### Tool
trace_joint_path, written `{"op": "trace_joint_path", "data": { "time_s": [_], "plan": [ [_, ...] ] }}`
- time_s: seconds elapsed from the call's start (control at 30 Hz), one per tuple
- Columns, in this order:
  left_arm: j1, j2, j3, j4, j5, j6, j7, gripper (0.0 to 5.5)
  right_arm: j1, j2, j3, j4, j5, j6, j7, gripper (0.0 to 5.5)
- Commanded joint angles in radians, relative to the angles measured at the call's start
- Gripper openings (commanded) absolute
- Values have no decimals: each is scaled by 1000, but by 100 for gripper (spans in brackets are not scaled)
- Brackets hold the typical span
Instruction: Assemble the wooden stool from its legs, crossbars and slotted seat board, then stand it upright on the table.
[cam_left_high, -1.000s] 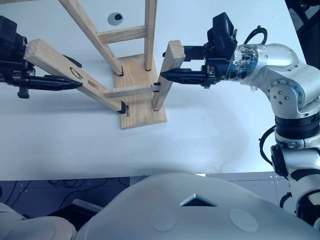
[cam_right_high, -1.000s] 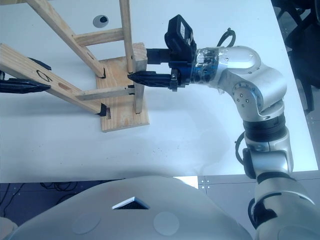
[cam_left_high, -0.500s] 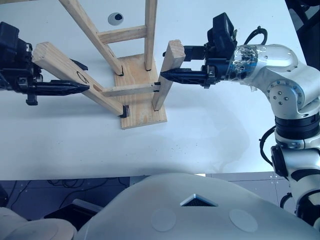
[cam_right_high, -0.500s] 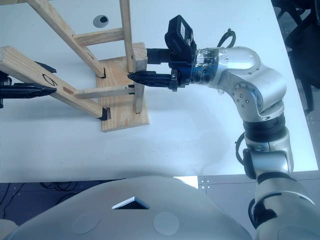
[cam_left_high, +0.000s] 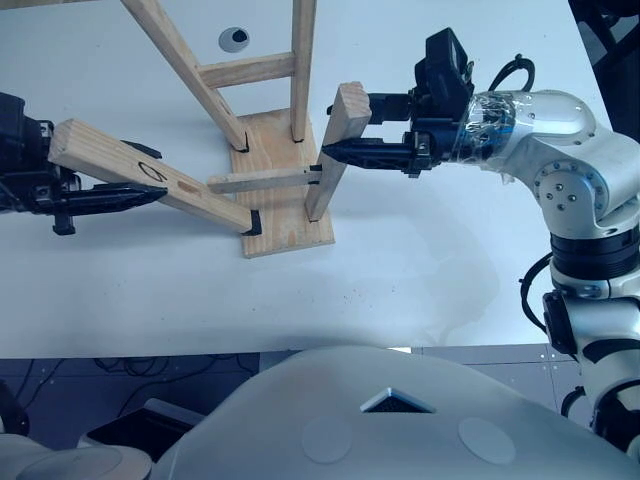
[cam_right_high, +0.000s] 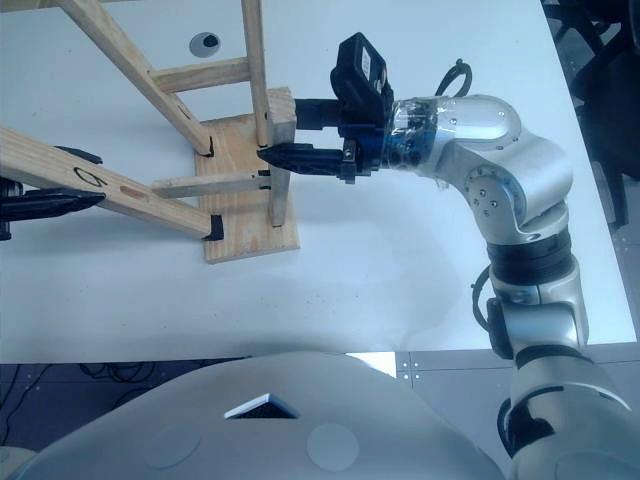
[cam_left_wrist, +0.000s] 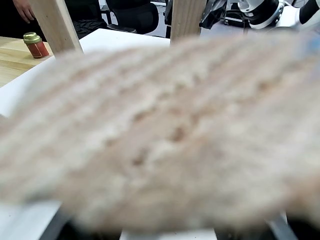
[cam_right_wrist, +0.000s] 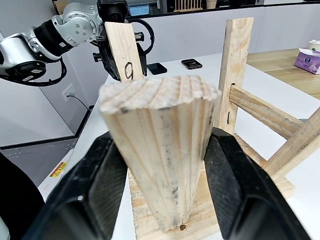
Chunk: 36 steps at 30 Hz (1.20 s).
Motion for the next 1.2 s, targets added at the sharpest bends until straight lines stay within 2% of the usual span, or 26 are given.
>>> {"op": "trace_joint_path", "data": {
  "time_s": [0.03,0.3,0.53,0.77,0.9,1.03,1.2],
  "plan": [
    [6,18,-43,-22,83,-18,36,201,67,-23,58,27,-47,82,-19,216],
    [-45,53,-72,-70,117,-28,53,201,82,-20,69,8,-40,91,-27,216],
    [-51,36,-102,-120,117,-32,71,201,95,-9,75,-10,-33,95,-42,216],
    [-104,16,-165,-146,113,3,110,201,87,-27,99,-52,-46,86,-34,216],
    [-158,-4,-239,-231,122,82,163,201,71,-14,119,-115,-42,105,-60,216],
    [-208,-22,-291,-283,125,168,198,201,62,-56,197,-158,-127,73,-59,215],
    [-258,-19,-287,-297,112,232,206,201,60,-93,263,-161,-219,68,-59,215]
  ]
}}
